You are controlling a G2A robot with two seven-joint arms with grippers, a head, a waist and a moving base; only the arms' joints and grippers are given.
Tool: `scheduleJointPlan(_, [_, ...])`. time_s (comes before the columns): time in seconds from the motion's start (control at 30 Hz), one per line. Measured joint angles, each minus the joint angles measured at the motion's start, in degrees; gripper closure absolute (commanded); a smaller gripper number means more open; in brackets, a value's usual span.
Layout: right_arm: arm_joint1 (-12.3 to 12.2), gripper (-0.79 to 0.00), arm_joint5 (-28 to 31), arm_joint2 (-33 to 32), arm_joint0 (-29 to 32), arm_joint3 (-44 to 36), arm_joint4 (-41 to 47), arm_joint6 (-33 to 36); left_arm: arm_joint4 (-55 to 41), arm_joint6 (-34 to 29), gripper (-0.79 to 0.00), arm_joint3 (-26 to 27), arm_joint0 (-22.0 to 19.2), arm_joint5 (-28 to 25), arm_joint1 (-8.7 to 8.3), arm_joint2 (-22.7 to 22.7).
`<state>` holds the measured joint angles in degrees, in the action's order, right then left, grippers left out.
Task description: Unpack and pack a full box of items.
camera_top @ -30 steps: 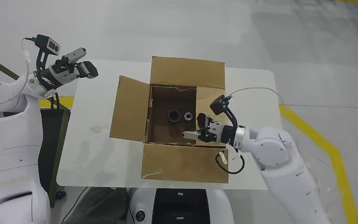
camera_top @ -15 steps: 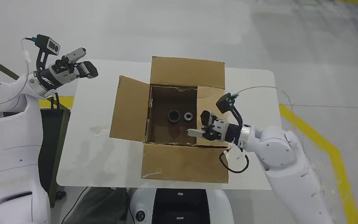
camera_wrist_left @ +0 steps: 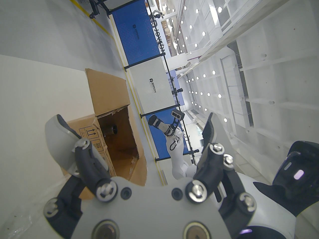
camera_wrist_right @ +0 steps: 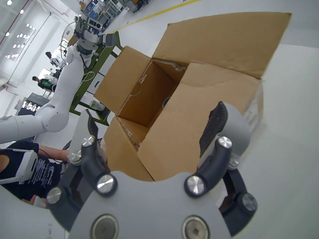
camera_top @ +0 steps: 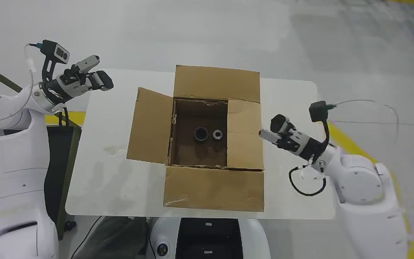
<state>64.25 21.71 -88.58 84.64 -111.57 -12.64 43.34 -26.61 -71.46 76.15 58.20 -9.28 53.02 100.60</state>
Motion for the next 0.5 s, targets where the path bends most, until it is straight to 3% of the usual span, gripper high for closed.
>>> scheduleJointPlan(0.27, [-0.78, -0.785, 1.53, -8.16, 5.35, 2.25, 3.27, -2.40, 0.00, 0.00, -0.785, 0.00, 0.00, 0.00, 0.00, 0.00])
scheduleJointPlan(0.5, [-1.19, -0.785, 2.88, -10.59, 6.65, 3.18, 4.93, -2.09, 0.00, 0.00, -0.785, 0.00, 0.00, 0.00, 0.00, 0.00])
